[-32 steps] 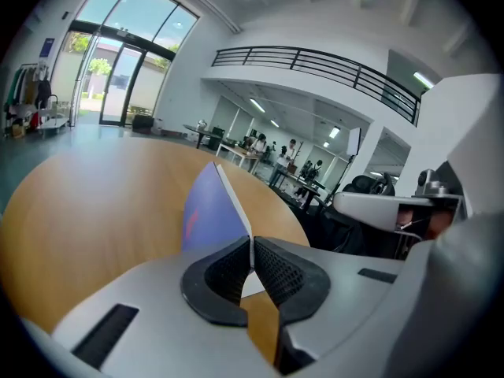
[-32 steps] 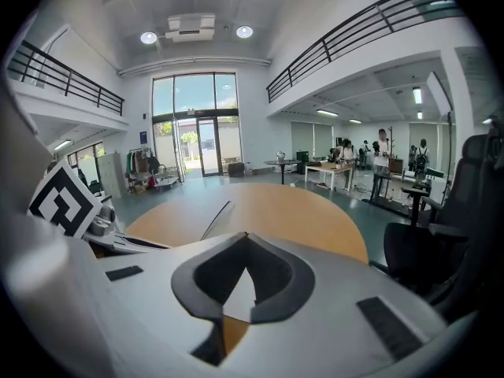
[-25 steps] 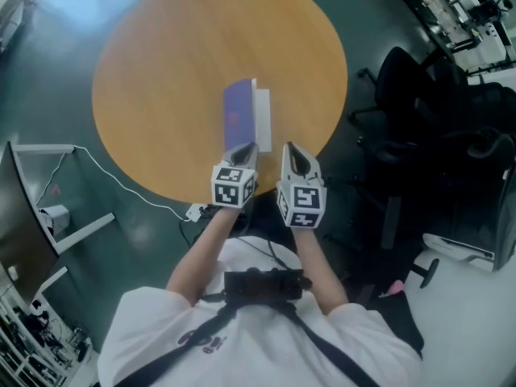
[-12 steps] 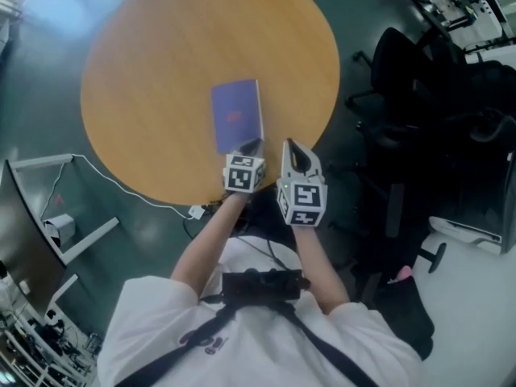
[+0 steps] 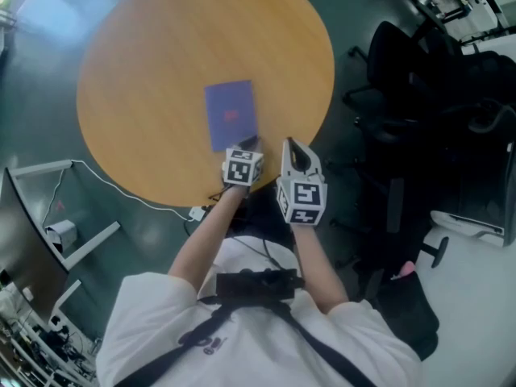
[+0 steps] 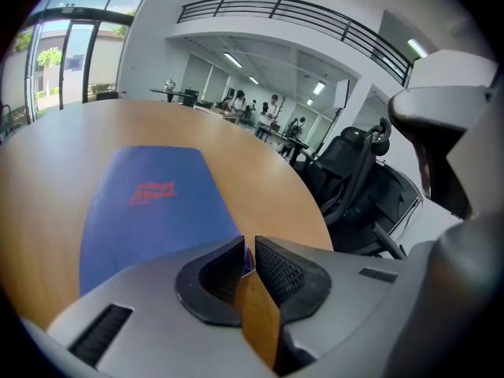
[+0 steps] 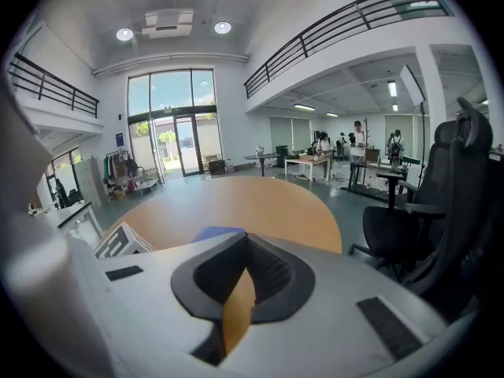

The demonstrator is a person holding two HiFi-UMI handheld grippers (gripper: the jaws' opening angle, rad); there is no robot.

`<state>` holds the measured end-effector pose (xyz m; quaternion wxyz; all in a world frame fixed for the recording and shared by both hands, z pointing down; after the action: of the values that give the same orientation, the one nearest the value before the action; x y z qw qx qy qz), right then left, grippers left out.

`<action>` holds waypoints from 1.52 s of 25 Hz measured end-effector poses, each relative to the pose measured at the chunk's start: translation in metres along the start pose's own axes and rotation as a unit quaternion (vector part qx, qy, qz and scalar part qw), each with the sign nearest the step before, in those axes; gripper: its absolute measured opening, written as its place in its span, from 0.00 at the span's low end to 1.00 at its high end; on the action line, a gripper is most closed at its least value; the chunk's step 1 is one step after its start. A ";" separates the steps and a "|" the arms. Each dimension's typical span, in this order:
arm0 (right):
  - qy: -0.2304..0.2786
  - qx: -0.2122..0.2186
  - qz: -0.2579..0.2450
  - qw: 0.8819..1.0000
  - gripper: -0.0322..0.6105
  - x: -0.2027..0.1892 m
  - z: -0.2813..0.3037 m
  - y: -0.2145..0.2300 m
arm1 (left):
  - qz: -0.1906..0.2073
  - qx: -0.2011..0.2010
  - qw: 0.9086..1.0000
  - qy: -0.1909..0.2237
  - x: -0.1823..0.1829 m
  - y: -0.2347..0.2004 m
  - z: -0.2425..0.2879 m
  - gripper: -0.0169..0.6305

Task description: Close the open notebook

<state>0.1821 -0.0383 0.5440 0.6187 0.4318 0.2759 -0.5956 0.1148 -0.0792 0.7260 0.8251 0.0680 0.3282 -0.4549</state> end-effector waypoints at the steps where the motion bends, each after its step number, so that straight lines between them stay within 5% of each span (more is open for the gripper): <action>1: 0.002 0.000 -0.002 1.000 0.09 0.002 0.000 0.000 | -0.001 -0.004 1.000 0.001 0.001 0.000 0.000 0.08; 7: 0.015 0.002 -0.019 1.000 0.08 0.008 -0.002 -0.008 | -0.011 -0.021 0.999 0.035 0.014 -0.007 -0.017 0.08; 16: 0.053 0.021 -0.054 0.997 0.08 0.040 -0.005 -0.033 | -0.047 -0.002 0.987 0.153 0.068 -0.057 -0.090 0.08; 21: 0.094 0.052 -0.082 0.991 0.08 0.073 -0.007 -0.059 | -0.043 0.033 0.965 0.255 0.120 -0.085 -0.161 0.07; 26: 0.118 0.088 -0.107 0.983 0.08 0.094 -0.011 -0.089 | -0.013 0.074 0.930 0.360 0.170 -0.089 -0.241 0.04; 33: 0.167 0.127 -0.112 0.971 0.08 0.133 -0.021 -0.125 | 0.012 0.103 0.883 0.457 0.198 -0.078 -0.320 0.04; 38: 0.193 0.121 -0.110 0.967 0.08 0.153 -0.033 -0.131 | 0.013 0.102 0.876 0.471 0.195 -0.079 -0.342 0.04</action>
<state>0.0811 -0.0757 0.3708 0.4274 0.5774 0.3616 -0.5943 -0.0394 -0.1218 0.3574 0.5670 0.3625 0.6287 -0.3896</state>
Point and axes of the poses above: the fingertips, and each gripper's own axes: z forward along the fingers, y to its right, x out of its top, the point moved 2 cm from there along -z, backward along the fingers, and after that the axes turned 11 degrees about x, right-handed, at the moved point
